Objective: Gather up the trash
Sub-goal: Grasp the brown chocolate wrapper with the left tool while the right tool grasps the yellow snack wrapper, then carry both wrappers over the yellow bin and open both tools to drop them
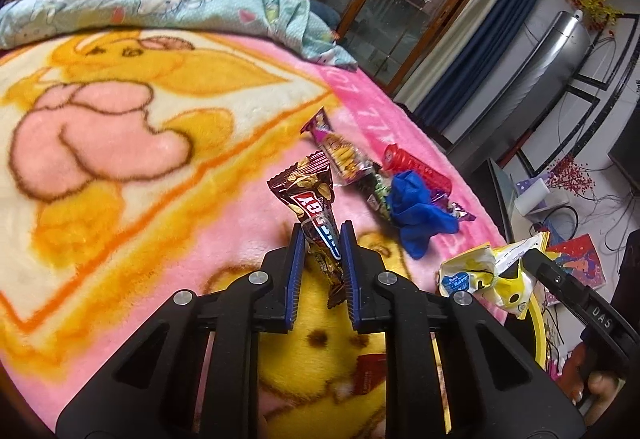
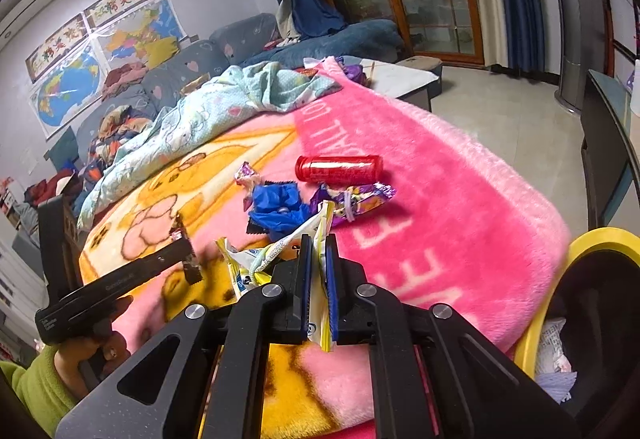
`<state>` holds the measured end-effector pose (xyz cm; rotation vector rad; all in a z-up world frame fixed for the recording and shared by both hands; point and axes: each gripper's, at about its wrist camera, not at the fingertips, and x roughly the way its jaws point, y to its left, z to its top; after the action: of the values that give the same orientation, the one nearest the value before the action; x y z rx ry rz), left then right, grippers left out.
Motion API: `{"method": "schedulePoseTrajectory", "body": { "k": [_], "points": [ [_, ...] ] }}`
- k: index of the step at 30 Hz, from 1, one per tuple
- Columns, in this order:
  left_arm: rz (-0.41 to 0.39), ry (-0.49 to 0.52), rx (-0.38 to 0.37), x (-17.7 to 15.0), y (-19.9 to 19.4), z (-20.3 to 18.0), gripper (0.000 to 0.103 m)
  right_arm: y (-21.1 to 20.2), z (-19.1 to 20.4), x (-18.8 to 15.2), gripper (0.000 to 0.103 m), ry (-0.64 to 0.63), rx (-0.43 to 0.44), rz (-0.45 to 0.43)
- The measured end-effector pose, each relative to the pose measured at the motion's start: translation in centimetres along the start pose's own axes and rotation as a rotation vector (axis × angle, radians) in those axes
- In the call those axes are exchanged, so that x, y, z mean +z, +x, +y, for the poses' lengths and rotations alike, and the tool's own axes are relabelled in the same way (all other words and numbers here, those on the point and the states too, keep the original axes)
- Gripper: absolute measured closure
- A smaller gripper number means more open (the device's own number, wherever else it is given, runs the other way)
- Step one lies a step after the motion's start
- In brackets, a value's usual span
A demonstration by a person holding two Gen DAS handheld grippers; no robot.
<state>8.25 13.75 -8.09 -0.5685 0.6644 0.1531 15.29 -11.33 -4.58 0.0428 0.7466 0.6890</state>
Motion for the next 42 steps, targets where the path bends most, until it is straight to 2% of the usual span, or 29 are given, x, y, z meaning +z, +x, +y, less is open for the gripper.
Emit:
{"method": "schedulePoseTrajectory", "body": {
  "k": [17,42],
  "points": [
    [-0.060,0.109,-0.084,-0.3,-3.0,-4.7,0.092,-3.6,-1.4,0.4,0.096,0.010,-0.051,-0.050],
    [-0.015,0.266,-0.196,-3.2,-3.5,-11.8,0.092,-8.4,-5.3,0.6,0.096,0.076,-0.138,-0.132]
  ]
}}
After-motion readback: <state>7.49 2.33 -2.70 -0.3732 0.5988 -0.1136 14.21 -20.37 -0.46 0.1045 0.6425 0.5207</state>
